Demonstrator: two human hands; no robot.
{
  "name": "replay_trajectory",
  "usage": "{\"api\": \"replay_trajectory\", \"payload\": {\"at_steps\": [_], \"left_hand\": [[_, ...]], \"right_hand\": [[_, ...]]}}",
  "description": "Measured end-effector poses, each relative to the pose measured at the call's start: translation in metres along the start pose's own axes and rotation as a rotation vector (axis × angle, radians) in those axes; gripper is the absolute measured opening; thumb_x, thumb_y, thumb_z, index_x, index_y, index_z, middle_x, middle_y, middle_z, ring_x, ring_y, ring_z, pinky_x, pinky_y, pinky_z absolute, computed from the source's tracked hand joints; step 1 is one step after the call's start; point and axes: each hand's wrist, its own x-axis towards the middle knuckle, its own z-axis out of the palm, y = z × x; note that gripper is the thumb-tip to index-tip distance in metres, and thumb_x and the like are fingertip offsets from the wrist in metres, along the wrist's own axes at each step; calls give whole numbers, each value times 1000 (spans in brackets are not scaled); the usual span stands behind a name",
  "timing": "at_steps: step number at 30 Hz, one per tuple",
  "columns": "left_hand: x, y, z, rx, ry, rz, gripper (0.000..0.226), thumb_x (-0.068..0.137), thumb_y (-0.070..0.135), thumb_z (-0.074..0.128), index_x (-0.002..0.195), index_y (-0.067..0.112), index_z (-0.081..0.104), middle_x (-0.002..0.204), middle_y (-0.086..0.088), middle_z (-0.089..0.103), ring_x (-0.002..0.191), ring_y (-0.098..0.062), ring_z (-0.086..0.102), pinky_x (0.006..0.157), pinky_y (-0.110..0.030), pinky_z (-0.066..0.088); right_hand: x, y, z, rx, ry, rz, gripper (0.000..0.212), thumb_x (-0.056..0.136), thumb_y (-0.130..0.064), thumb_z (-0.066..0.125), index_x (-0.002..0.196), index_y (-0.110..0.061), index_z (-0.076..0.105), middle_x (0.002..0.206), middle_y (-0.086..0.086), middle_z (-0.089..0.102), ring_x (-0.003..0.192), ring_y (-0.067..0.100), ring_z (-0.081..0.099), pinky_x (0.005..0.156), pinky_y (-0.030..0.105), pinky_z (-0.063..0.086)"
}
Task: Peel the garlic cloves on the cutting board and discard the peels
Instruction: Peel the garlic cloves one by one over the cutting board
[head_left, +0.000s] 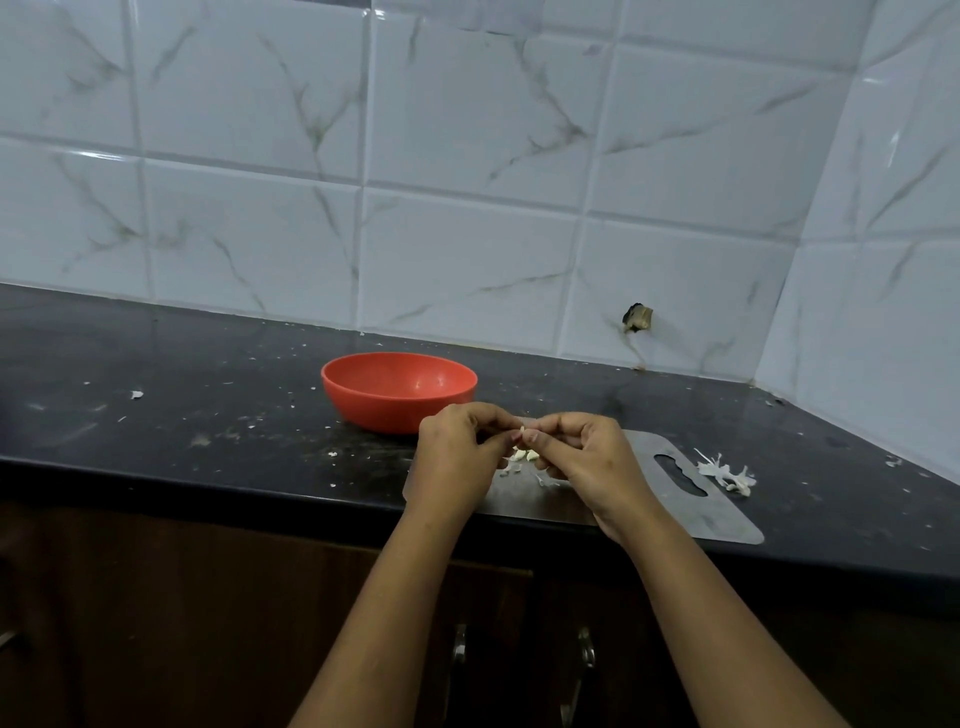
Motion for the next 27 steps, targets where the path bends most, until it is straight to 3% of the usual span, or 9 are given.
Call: {"api": "replay_trajectory", "payload": {"at_steps": [8,15,22,27], "left_hand": [[-1,1,3,84,-7,41,8,79,11,76,81,19,75,74,5,72,63,-8,67,69,-37,59],[-1,2,3,137,-14,55,6,80,11,75,84,16,76,73,5,71,65,-7,66,70,-29,57],[-1,3,3,167,-20,43,4,80,13,75,83,16,76,72,2,71,67,-9,67,72,-33,57],[-1,4,1,158,-45,30,6,80,10,75,85,14,76,73,2,72,65,-5,67,70,-24,56]], "right_hand": [[0,1,0,-76,8,39,10,91,-7,63,88,-6,73,77,9,73,57,5,61,55,16,47],[0,0,0,-105,3,43,14,92,-5,62,84,-11,72,76,6,73,58,4,61,56,17,48],[-1,0,0,-155,-2,41,14,92,-6,61,85,-12,71,75,4,73,59,4,62,56,17,48],[0,0,0,-208,2,37,13,92,-5,60,88,-11,71,75,3,72,59,2,63,56,16,49]]}}
